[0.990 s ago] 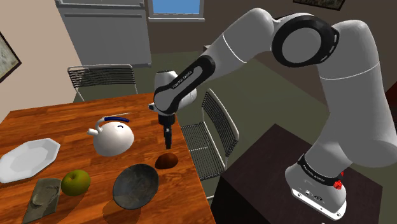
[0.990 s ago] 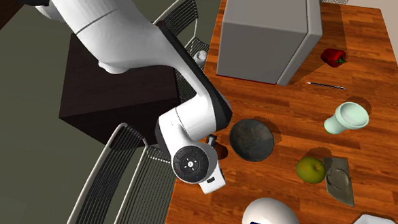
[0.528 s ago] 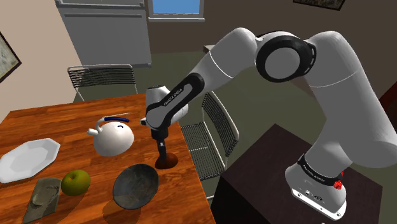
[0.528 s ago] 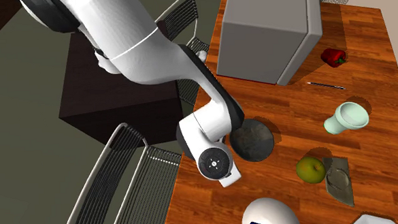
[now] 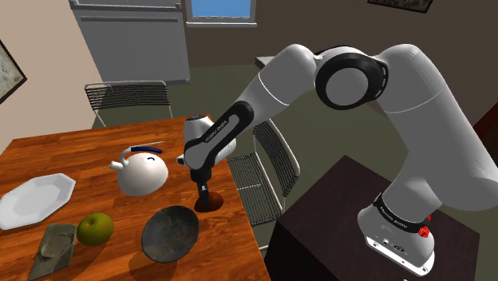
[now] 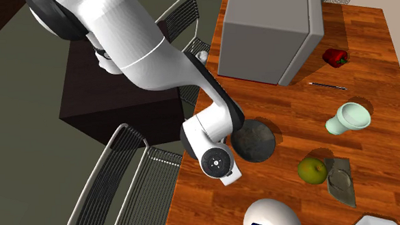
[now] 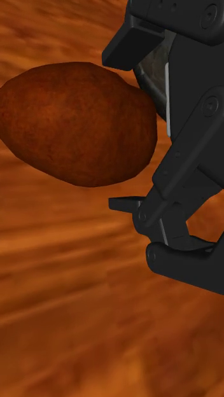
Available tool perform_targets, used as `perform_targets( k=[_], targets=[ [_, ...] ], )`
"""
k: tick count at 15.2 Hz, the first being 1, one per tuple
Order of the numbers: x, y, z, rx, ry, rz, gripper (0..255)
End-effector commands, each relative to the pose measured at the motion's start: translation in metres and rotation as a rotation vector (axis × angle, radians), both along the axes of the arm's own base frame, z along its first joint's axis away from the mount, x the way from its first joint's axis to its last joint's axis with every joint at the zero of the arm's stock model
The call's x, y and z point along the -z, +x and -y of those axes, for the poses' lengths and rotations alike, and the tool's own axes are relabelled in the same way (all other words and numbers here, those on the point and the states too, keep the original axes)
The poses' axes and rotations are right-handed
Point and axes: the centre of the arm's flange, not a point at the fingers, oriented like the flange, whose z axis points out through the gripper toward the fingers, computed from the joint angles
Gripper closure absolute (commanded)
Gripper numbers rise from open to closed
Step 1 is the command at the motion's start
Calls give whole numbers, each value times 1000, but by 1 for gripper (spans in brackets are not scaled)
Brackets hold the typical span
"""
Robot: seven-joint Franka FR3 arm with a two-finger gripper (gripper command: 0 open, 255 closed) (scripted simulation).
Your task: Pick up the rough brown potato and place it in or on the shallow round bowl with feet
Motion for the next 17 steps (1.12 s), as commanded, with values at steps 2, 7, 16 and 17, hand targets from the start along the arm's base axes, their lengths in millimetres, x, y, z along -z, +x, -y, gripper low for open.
perform_targets(
  k=[2, 7, 16, 17],
  targets=[
    [0, 0, 0, 0, 0, 0, 0],
    [0, 0, 0, 0, 0, 0, 255],
    [-10, 0, 0, 0, 0, 0, 255],
    [-15, 0, 0, 0, 0, 0, 255]
  ],
)
